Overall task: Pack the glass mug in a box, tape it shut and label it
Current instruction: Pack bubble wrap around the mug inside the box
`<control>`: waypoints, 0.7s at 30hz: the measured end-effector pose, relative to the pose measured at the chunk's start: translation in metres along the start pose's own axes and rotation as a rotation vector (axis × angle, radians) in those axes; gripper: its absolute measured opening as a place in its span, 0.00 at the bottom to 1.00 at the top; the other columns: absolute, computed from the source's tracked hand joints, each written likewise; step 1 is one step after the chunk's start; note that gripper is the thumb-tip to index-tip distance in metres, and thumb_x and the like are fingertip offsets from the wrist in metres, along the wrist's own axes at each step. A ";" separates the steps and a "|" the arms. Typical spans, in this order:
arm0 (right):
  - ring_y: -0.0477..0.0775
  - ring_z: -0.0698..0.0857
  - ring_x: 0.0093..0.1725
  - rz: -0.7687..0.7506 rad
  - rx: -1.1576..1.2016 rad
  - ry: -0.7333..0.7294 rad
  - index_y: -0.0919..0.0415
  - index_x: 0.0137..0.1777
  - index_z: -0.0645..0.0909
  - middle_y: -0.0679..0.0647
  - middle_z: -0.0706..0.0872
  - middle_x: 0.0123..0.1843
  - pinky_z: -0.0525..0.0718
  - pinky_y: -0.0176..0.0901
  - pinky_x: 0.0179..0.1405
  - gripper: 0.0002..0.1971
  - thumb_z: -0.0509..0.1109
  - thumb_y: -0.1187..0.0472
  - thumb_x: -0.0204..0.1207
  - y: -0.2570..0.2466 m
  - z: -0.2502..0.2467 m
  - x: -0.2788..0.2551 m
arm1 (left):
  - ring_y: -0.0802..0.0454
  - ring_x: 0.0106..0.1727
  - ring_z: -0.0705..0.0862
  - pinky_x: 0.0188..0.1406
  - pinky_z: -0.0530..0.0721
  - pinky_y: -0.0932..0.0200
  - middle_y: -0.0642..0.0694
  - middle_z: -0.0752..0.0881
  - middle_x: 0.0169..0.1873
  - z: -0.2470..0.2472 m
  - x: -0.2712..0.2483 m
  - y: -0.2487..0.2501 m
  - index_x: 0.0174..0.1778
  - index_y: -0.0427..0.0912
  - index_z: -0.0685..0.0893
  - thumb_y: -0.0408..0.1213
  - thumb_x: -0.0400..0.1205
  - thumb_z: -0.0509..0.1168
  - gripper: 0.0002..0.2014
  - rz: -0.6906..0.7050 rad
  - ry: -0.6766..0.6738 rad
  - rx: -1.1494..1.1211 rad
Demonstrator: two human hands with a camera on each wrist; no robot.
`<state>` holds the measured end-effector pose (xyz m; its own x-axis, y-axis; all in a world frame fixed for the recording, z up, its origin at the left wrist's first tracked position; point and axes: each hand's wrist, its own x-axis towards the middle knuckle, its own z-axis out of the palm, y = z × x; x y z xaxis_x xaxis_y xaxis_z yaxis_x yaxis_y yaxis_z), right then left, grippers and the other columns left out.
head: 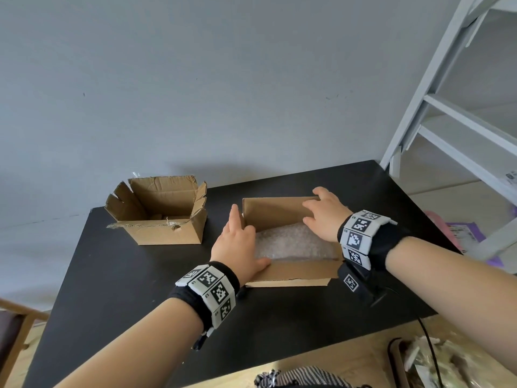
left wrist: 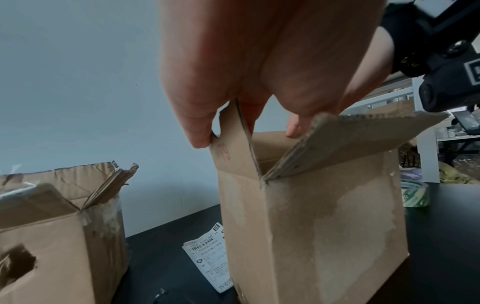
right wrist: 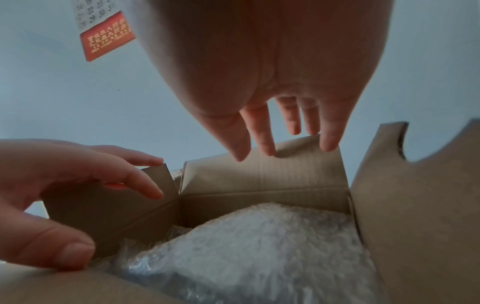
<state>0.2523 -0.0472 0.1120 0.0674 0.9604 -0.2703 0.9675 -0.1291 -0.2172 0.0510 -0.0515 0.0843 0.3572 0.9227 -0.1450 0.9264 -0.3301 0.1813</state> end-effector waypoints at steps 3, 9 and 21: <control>0.59 0.58 0.79 -0.012 -0.026 -0.009 0.62 0.77 0.65 0.60 0.60 0.79 0.66 0.55 0.74 0.23 0.58 0.56 0.83 -0.003 0.000 0.007 | 0.42 0.79 0.62 0.71 0.74 0.52 0.42 0.38 0.82 0.000 0.000 0.002 0.65 0.45 0.76 0.57 0.74 0.69 0.28 0.027 0.000 -0.012; 0.65 0.48 0.82 0.018 -0.093 -0.152 0.62 0.79 0.58 0.60 0.51 0.83 0.60 0.59 0.79 0.25 0.56 0.58 0.84 -0.001 0.003 0.024 | 0.45 0.76 0.68 0.70 0.74 0.55 0.47 0.38 0.82 -0.002 -0.001 0.004 0.67 0.46 0.76 0.49 0.78 0.68 0.23 0.100 -0.039 -0.076; 0.62 0.39 0.83 0.030 -0.061 -0.150 0.57 0.83 0.49 0.54 0.36 0.84 0.53 0.59 0.81 0.30 0.56 0.60 0.84 -0.002 0.019 0.026 | 0.45 0.80 0.60 0.77 0.63 0.53 0.47 0.52 0.82 -0.003 0.005 0.000 0.81 0.49 0.58 0.50 0.83 0.60 0.31 0.224 -0.235 -0.045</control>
<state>0.2478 -0.0264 0.0872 0.0641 0.9079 -0.4143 0.9788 -0.1381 -0.1510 0.0521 -0.0459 0.0867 0.5745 0.7550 -0.3162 0.8171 -0.5063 0.2758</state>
